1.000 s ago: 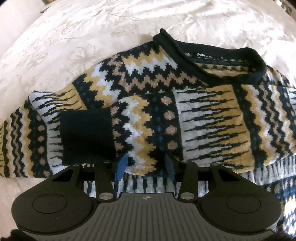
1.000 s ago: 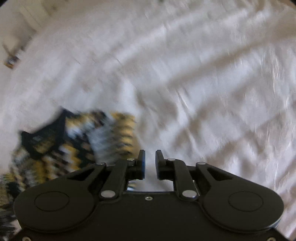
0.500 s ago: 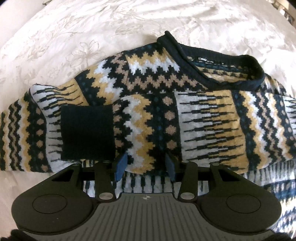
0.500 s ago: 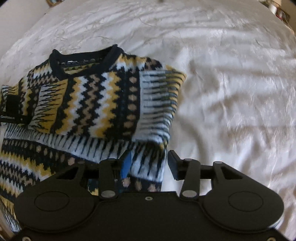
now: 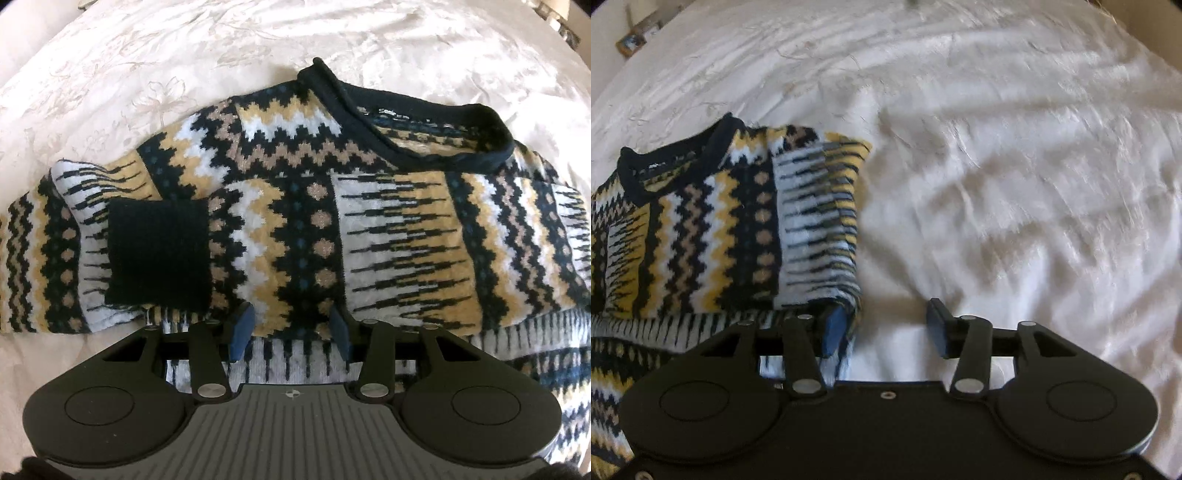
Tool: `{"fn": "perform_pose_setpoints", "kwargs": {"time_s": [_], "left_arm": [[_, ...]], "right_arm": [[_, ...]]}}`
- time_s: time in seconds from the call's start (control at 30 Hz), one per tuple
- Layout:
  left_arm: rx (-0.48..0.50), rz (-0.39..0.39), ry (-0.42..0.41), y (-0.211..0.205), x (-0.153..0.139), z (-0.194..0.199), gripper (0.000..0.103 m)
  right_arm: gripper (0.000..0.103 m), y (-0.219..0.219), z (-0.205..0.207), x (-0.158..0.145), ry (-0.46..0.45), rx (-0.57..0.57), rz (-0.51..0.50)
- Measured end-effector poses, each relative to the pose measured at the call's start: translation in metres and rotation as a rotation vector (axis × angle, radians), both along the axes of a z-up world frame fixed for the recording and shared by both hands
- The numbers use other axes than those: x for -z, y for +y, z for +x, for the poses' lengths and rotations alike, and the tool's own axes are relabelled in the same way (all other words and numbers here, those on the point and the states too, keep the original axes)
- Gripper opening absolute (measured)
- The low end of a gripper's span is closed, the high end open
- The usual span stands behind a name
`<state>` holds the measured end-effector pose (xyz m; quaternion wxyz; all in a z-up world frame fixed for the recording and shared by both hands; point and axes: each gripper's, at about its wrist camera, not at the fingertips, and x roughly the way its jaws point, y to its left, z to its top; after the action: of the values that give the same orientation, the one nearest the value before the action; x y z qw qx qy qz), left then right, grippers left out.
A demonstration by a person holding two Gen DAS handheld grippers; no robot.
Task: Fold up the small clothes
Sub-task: 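Open the right tool to release the cuff on the body and withdraw, then grasp the other sleeve's navy cuff with the left tool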
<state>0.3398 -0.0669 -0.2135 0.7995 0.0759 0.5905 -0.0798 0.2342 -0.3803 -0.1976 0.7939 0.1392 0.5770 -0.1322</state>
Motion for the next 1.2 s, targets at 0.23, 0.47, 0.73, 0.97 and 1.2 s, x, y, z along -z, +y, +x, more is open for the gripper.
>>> {"fn": "perform_pose_setpoints", "kwargs": {"time_s": [0.23,0.47,0.73,0.97,1.2], "left_arm": [[-0.001,-0.035,0.003,0.005,0.000,-0.008,0.051],[-0.053,-0.130,0.023,0.032,-0.010,-0.034,0.063],[-0.179,-0.160,-0.018,0.096,-0.037,-0.062,0.073],[-0.379,-0.120,-0.130,0.204,-0.062,-0.064,0.078],[-0.481,-0.055,-0.191,0.310,-0.072,-0.044,0.078]], "right_arm": [[0.057,0.002,-0.004,-0.034,-0.121,-0.021,0.011],[0.066,0.032,0.031,-0.009,-0.095,-0.140,-0.014],[0.080,0.037,0.023,0.000,-0.043,-0.137,-0.064],[0.090,0.068,0.013,-0.045,-0.158,-0.181,-0.052],[0.092,0.135,0.010,-0.069,-0.191,-0.228,0.024]]}}
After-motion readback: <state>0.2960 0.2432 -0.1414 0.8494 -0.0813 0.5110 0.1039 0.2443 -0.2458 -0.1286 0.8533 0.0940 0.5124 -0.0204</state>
